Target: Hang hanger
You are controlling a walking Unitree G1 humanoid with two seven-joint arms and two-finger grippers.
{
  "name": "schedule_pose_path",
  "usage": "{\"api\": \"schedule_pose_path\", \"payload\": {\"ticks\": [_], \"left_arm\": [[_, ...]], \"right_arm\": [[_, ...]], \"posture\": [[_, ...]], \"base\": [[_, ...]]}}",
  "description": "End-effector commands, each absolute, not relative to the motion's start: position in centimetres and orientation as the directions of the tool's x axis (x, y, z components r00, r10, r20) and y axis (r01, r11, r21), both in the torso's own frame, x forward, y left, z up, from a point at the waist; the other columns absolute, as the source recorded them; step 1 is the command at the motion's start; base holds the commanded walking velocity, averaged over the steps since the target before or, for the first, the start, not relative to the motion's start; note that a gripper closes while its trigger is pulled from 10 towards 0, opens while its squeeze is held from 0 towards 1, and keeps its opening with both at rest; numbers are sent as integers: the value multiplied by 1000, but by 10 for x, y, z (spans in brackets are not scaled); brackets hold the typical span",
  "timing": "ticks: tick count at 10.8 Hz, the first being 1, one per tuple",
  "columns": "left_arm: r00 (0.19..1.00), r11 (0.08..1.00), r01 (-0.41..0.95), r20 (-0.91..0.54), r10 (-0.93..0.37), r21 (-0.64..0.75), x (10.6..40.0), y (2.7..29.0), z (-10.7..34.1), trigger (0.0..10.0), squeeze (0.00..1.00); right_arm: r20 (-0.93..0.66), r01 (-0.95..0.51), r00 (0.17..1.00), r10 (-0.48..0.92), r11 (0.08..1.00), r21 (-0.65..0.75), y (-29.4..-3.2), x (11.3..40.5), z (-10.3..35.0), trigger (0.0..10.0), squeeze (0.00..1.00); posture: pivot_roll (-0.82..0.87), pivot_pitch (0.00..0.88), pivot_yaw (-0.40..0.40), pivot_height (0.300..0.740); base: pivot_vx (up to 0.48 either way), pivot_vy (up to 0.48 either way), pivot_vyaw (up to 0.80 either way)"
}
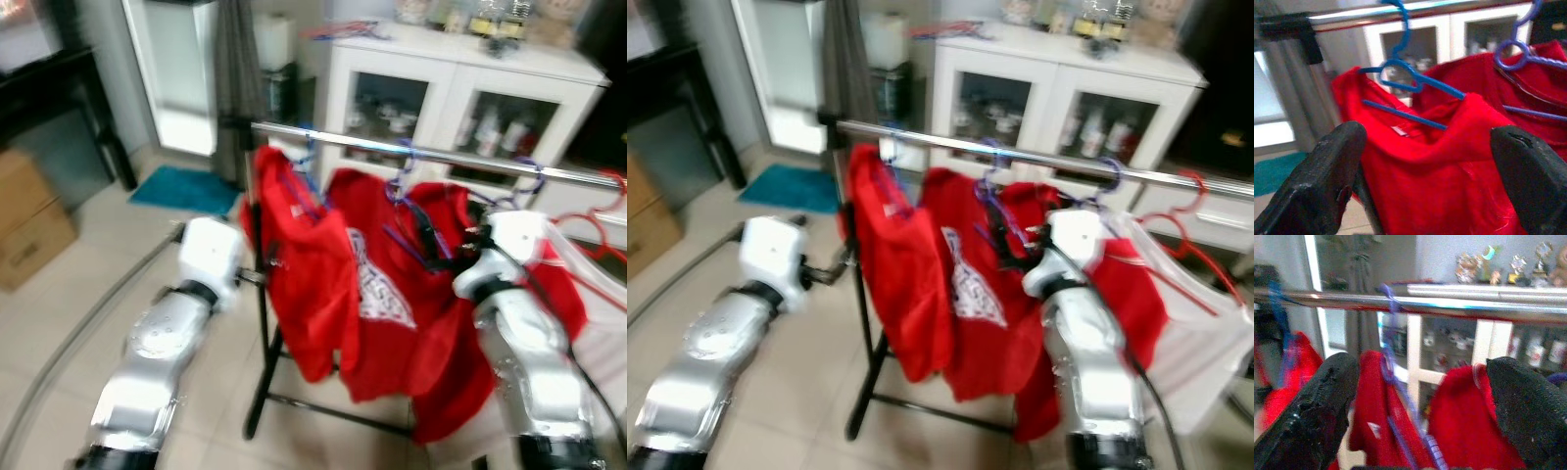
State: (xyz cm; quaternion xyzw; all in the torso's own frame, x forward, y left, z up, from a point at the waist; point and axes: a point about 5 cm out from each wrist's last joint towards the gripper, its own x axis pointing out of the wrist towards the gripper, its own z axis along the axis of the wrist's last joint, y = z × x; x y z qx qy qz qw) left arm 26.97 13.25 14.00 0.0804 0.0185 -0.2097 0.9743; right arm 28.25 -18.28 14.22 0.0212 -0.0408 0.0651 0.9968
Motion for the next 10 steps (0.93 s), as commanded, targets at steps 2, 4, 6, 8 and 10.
{"api": "schedule_pose_path", "payload": {"ticks": [2,4,6,8,10], "left_arm": [[894,878,447,-62,-443,169,272,138,144,10000,0],[756,744,655,-94,-648,131,271,128,151,10000,0],[645,640,764,-122,-755,78,265,124,156,10000,0],[560,559,828,-144,-816,53,263,124,161,10000,0],[513,516,856,-175,-840,31,260,127,162,10000,0]], "right_arm": [[101,-176,980,173,984,21,-175,288,151,10000,1000],[-18,-273,961,275,960,66,-174,316,158,10000,1000],[-96,-256,961,258,966,24,-186,338,164,10000,0],[-180,-281,946,271,959,-27,-196,351,164,10000,0],[-192,-279,944,268,960,-33,-209,354,174,10000,0]], "posture": [[33,0,-29,740],[25,0,-28,740],[23,0,-31,740],[30,0,-36,740],[37,0,-44,740]], "base": [[0,0,0],[0,0,0],[0,0,0],[0,0,0],[0,0,0]]}}
